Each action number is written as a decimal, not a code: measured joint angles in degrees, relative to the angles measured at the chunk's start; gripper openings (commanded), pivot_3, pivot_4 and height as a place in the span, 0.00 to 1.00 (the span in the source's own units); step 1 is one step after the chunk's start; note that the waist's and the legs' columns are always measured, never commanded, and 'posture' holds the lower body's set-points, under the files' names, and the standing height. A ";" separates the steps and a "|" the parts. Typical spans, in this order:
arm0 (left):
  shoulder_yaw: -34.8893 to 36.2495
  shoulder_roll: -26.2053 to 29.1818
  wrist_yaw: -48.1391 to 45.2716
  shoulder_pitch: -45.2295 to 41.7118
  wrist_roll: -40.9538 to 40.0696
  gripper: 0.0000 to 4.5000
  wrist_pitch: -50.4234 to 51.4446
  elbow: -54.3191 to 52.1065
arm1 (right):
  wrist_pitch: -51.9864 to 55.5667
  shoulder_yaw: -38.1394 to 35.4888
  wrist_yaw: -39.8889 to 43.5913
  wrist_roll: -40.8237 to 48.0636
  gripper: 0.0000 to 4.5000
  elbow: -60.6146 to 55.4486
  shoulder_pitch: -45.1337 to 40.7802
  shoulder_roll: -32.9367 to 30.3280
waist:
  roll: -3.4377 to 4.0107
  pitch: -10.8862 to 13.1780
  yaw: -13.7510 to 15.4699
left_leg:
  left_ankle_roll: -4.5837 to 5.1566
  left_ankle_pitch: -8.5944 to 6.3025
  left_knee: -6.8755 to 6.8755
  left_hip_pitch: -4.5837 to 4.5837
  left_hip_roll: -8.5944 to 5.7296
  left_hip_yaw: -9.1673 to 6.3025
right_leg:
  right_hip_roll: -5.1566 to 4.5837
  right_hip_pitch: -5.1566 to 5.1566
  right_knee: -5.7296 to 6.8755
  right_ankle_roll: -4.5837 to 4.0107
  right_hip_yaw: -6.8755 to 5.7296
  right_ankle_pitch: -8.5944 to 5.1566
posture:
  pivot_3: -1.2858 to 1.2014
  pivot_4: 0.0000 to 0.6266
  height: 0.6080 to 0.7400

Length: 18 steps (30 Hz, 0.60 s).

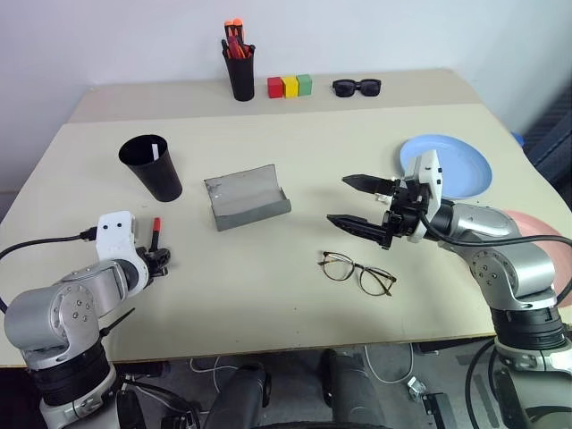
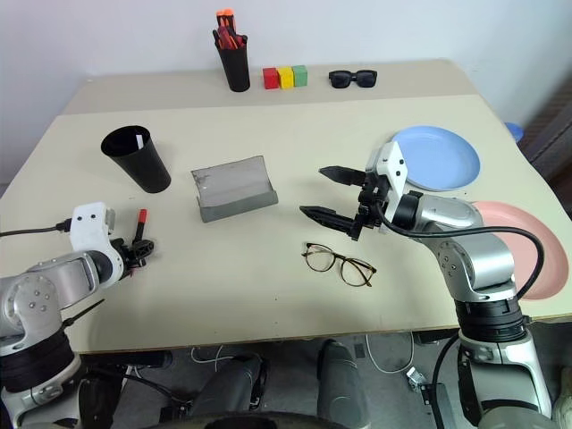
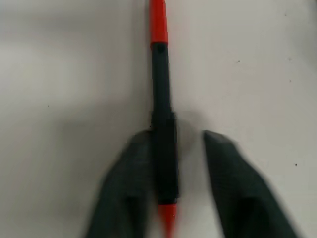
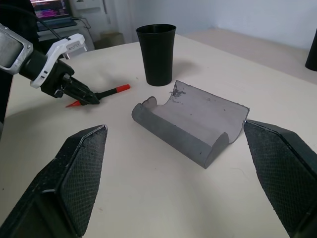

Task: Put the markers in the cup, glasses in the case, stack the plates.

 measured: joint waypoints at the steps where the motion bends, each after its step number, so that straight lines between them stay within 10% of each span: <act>1: -0.15 0.20 -0.39 0.00 -0.05 0.01 0.01 0.00 | 0.00 0.00 0.00 -0.03 1.00 0.00 0.01 0.00 | 0.00 0.00 0.01 | 0.00 0.00 0.00 0.00 0.00 0.00 | 0.00 0.00 0.00 0.00 0.00 0.00 | 0.52 0.24 1.00; 5: -2.80 2.04 -5.00 0.03 -1.29 0.01 -0.92 -0.02 | -0.16 0.00 -0.10 -0.46 1.00 0.00 0.08 -0.01 | 0.00 0.00 -0.01 | 0.00 0.00 0.00 -0.02 0.00 0.00 | 0.00 0.00 -0.01 0.00 0.00 0.00 | 0.52 0.24 1.00; 18: -10.33 4.88 -22.03 -16.16 2.07 0.01 -55.03 13.39 | -1.40 0.76 0.12 -1.77 1.00 0.79 -0.46 1.12 | -0.01 0.00 -0.27 | -0.01 0.00 -0.01 -0.01 0.00 0.17 | 0.04 -0.02 -0.16 -0.06 0.01 0.05 | 0.52 0.24 1.00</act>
